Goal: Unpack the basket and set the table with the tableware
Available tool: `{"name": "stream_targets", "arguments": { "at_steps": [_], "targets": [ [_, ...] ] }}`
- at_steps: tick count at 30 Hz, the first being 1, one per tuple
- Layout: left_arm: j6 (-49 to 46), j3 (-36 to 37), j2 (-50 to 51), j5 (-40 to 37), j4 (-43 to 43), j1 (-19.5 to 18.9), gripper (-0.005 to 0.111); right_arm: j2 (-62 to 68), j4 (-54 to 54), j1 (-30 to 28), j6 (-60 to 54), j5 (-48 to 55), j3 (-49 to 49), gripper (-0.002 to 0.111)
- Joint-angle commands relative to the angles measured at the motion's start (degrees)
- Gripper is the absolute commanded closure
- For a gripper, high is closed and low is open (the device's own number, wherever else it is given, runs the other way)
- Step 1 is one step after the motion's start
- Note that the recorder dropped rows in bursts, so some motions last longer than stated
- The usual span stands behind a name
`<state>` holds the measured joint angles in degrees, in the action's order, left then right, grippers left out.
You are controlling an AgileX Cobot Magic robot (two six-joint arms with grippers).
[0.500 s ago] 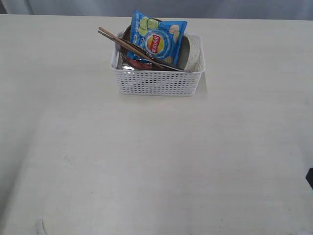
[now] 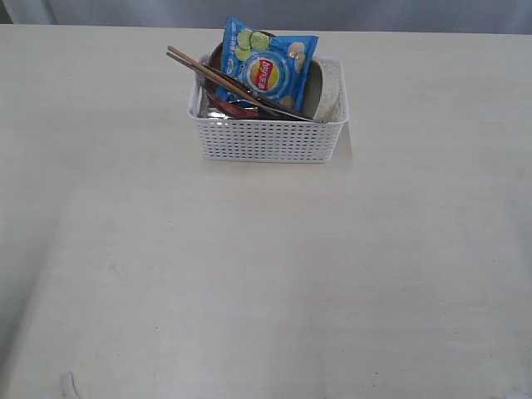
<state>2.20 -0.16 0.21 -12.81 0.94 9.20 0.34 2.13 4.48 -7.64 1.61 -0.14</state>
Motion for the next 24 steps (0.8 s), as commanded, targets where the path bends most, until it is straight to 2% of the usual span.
{"name": "stream_targets", "arguments": {
  "at_steps": [1, 5, 9, 16, 21, 24],
  "targets": [
    [-0.02, 0.16, -0.21, 0.61, 0.18, 0.06, 0.107, -0.34, -0.44, -0.35, -0.51, -12.99, 0.14, 0.108],
    [-0.02, 0.16, -0.21, 0.61, 0.18, 0.06, 0.107, -0.34, -0.44, -0.35, 0.00, -24.77, 0.14, 0.108],
    [-0.02, 0.16, -0.21, 0.61, 0.18, 0.06, 0.107, -0.34, -0.44, -0.35, 4.65, -24.86, 0.14, 0.108],
    [-0.02, 0.16, -0.21, 0.61, 0.18, 0.06, 0.107, 3.06, -0.44, -0.35, 5.90, -11.48, -11.62, 0.108],
    [-0.02, 0.16, -0.21, 0.61, 0.18, 0.06, 0.107, 24.73, -0.44, -0.08, 5.90, 1.95, -28.57, 0.108],
    [-0.02, 0.16, -0.21, 0.61, 0.18, 0.06, 0.107, 42.86, -0.44, 4.13, 5.90, 16.33, -39.91, 0.108]
  ]
}}
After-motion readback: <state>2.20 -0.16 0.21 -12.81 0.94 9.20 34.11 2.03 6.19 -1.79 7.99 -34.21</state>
